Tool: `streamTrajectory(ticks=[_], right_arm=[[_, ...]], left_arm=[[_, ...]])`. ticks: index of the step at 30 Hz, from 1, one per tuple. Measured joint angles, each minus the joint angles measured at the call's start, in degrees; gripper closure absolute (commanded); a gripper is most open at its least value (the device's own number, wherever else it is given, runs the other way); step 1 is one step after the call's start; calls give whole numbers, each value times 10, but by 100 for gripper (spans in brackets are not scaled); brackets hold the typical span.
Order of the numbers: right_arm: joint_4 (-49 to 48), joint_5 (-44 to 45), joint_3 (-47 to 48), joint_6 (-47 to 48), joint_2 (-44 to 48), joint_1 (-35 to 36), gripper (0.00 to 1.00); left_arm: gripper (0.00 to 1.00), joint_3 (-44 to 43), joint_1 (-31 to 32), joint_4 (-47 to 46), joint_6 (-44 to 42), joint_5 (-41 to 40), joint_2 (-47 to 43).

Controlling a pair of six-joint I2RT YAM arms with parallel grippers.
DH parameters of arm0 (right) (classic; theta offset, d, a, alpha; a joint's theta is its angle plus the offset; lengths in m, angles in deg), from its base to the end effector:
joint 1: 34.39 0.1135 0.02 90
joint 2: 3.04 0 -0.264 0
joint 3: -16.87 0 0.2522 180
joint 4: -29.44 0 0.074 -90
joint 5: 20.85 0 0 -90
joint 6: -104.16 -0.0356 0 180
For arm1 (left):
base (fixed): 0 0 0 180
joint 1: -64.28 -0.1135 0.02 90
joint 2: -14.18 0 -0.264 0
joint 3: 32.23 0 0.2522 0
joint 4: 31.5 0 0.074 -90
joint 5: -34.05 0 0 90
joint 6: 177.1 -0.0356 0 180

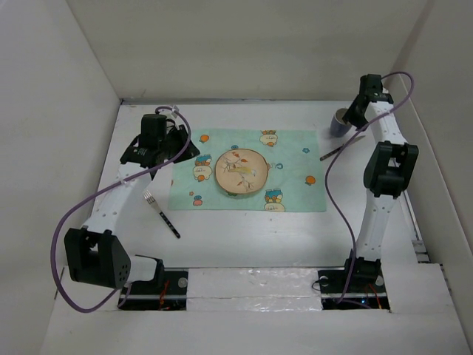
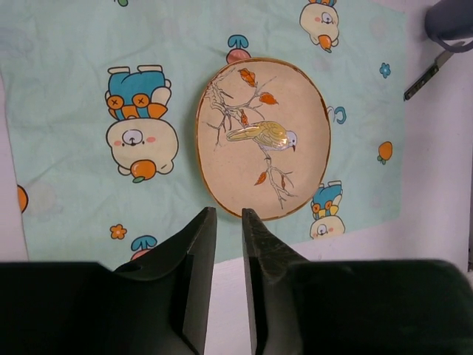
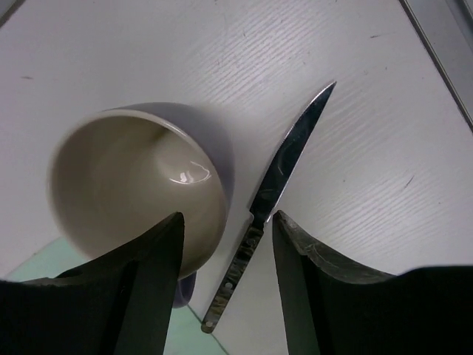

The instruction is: Set the dinner table for one person

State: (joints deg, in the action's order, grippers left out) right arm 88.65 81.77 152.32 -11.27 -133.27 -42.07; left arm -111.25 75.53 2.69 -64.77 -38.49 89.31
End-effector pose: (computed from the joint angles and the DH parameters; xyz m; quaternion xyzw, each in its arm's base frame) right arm 0.5000 -0.0753 0.2500 0.3019 0.8964 -0.0559 0.3197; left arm 0.2893 -0.0684 0.3313 -0.0076 0.8606 -0.2681 0.4330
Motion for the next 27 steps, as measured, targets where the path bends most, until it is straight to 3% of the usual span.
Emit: streamTrajectory(ticks=[1, 4, 15, 21, 27], right_arm=[[0, -3, 0, 0, -1, -2, 66], [-5, -12, 5, -2, -2, -5, 100], [-35, -22, -35, 12, 71, 10, 100], [-38, -40, -38, 39, 136, 70, 100], [-33, -71, -49, 49, 134, 133, 100]], left_arm=[[78, 0, 0, 0, 0, 0, 0], [74, 0, 0, 0, 0, 0, 0], [62, 0, 0, -5, 4, 2, 10], [61, 0, 0, -14, 7, 10, 23], [57, 0, 0, -16, 9, 17, 27]])
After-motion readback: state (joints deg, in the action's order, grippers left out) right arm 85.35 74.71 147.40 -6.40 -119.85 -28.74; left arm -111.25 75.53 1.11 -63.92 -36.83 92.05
